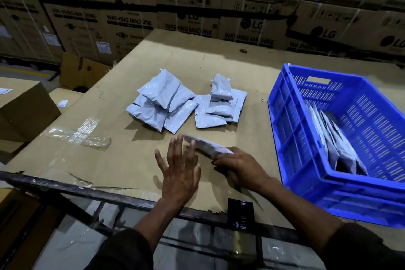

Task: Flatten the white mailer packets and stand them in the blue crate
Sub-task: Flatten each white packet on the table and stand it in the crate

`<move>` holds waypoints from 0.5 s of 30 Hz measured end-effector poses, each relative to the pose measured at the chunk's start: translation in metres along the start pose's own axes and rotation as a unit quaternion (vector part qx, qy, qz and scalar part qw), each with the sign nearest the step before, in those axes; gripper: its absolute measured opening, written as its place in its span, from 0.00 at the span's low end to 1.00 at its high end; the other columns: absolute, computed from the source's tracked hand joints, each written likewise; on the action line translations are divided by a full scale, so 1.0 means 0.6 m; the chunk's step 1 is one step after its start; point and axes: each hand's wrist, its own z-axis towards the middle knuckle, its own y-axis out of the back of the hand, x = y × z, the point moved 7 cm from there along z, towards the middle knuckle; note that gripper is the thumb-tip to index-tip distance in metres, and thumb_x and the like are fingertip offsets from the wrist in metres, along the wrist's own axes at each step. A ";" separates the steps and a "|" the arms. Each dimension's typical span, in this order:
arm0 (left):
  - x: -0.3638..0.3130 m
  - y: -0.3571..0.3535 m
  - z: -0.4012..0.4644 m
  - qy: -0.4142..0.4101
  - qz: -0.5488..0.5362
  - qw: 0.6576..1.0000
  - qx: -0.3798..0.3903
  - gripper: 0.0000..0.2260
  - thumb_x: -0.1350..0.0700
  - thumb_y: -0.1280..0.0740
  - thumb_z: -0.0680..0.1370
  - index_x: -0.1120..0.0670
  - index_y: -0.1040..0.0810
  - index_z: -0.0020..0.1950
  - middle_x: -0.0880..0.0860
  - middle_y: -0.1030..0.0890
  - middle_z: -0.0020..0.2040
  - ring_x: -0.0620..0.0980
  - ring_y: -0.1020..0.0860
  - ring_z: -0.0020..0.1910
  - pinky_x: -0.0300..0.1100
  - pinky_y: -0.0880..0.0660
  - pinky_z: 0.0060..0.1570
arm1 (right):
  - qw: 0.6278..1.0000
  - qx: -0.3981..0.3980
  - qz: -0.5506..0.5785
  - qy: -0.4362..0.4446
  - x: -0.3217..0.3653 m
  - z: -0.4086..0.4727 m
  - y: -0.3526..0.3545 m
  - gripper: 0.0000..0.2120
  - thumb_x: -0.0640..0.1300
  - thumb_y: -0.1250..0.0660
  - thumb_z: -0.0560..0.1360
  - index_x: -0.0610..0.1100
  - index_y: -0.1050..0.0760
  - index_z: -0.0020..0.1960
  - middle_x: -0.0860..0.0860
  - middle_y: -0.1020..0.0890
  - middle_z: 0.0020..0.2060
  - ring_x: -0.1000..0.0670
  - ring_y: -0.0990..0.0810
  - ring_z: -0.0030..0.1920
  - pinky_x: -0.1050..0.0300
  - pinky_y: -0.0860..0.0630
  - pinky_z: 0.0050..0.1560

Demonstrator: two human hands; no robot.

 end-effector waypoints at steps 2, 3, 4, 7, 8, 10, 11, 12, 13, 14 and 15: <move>-0.004 0.007 0.000 -0.023 -0.001 1.000 -0.012 0.35 0.49 0.34 0.79 0.55 0.44 0.83 0.61 0.46 0.83 0.63 0.42 0.81 0.76 0.47 0.72 | 0.986 0.010 0.135 -0.099 -0.020 0.016 0.016 0.15 0.38 0.37 0.72 0.50 0.16 0.51 0.51 0.13 0.44 0.49 0.16 0.43 0.50 0.20 0.43; -0.008 0.008 0.000 -0.039 -0.003 0.999 -0.007 0.33 0.50 0.37 0.80 0.55 0.42 0.83 0.60 0.45 0.83 0.62 0.42 0.81 0.76 0.46 0.72 | 0.965 0.028 0.214 -0.148 -0.029 0.021 0.020 0.19 0.37 0.40 0.69 0.50 0.15 0.50 0.50 0.13 0.41 0.50 0.16 0.39 0.51 0.20 0.42; -0.013 0.007 -0.002 -0.056 -0.009 0.998 0.003 0.30 0.50 0.39 0.81 0.55 0.40 0.82 0.59 0.45 0.84 0.61 0.42 0.82 0.75 0.45 0.72 | 0.941 0.049 0.278 -0.186 -0.035 0.025 0.025 0.20 0.35 0.41 0.68 0.49 0.14 0.48 0.48 0.14 0.38 0.49 0.18 0.35 0.52 0.21 0.39; -0.020 -0.016 -0.006 -0.094 -0.040 0.993 0.065 0.26 0.50 0.44 0.84 0.55 0.36 0.82 0.56 0.43 0.84 0.57 0.42 0.82 0.67 0.39 0.74 | 0.877 0.139 0.388 -0.246 -0.038 0.030 0.026 0.20 0.29 0.41 0.71 0.44 0.13 0.46 0.44 0.22 0.28 0.48 0.32 0.28 0.59 0.34 0.31; -0.018 -0.029 -0.007 -0.095 -0.046 0.990 0.095 0.26 0.49 0.45 0.84 0.55 0.35 0.81 0.56 0.41 0.83 0.57 0.40 0.81 0.63 0.36 0.73 | 0.867 0.160 0.394 -0.260 -0.042 0.028 0.023 0.19 0.28 0.41 0.72 0.42 0.14 0.47 0.45 0.25 0.27 0.49 0.34 0.28 0.60 0.36 0.30; -0.014 -0.050 -0.009 -0.084 -0.045 0.984 0.150 0.25 0.47 0.46 0.83 0.54 0.32 0.79 0.56 0.38 0.82 0.57 0.35 0.79 0.58 0.31 0.70 | 0.872 0.175 0.366 -0.274 -0.055 0.022 0.015 0.18 0.28 0.40 0.73 0.42 0.14 0.49 0.49 0.23 0.27 0.52 0.32 0.27 0.61 0.34 0.30; -0.012 -0.056 -0.010 -0.079 -0.038 0.982 0.169 0.25 0.47 0.46 0.83 0.54 0.30 0.78 0.56 0.35 0.81 0.57 0.32 0.77 0.57 0.29 0.69 | 0.892 0.169 0.318 -0.272 -0.062 0.020 0.012 0.16 0.31 0.38 0.74 0.43 0.14 0.52 0.52 0.19 0.32 0.54 0.26 0.30 0.60 0.30 0.34; -0.012 -0.061 -0.010 -0.076 -0.030 0.980 0.184 0.24 0.46 0.46 0.83 0.53 0.29 0.77 0.56 0.32 0.79 0.57 0.30 0.76 0.58 0.29 0.68 | 0.921 0.157 0.241 -0.261 -0.067 0.018 0.007 0.13 0.37 0.36 0.76 0.44 0.16 0.55 0.53 0.15 0.41 0.55 0.20 0.38 0.58 0.26 0.42; -0.011 -0.064 -0.010 -0.073 -0.020 0.979 0.191 0.24 0.46 0.46 0.83 0.53 0.27 0.76 0.56 0.30 0.78 0.57 0.29 0.74 0.59 0.29 0.68 | 0.948 0.136 0.150 -0.246 -0.069 0.014 0.001 0.14 0.45 0.36 0.78 0.46 0.18 0.60 0.53 0.15 0.51 0.53 0.18 0.49 0.55 0.25 0.51; -0.011 -0.064 -0.009 -0.068 -0.011 0.979 0.194 0.24 0.46 0.46 0.83 0.52 0.26 0.75 0.56 0.28 0.77 0.56 0.28 0.73 0.61 0.30 0.67 | 0.963 0.110 0.079 -0.231 -0.064 0.007 -0.008 0.18 0.52 0.39 0.79 0.48 0.21 0.64 0.52 0.17 0.58 0.50 0.20 0.58 0.52 0.26 0.59; -0.011 -0.064 -0.008 -0.062 -0.003 0.979 0.193 0.24 0.45 0.46 0.83 0.51 0.26 0.75 0.55 0.27 0.76 0.56 0.27 0.73 0.64 0.30 0.66 | 0.970 0.098 0.041 -0.217 -0.054 -0.001 -0.023 0.21 0.57 0.43 0.80 0.48 0.24 0.67 0.51 0.19 0.62 0.48 0.23 0.62 0.50 0.28 0.62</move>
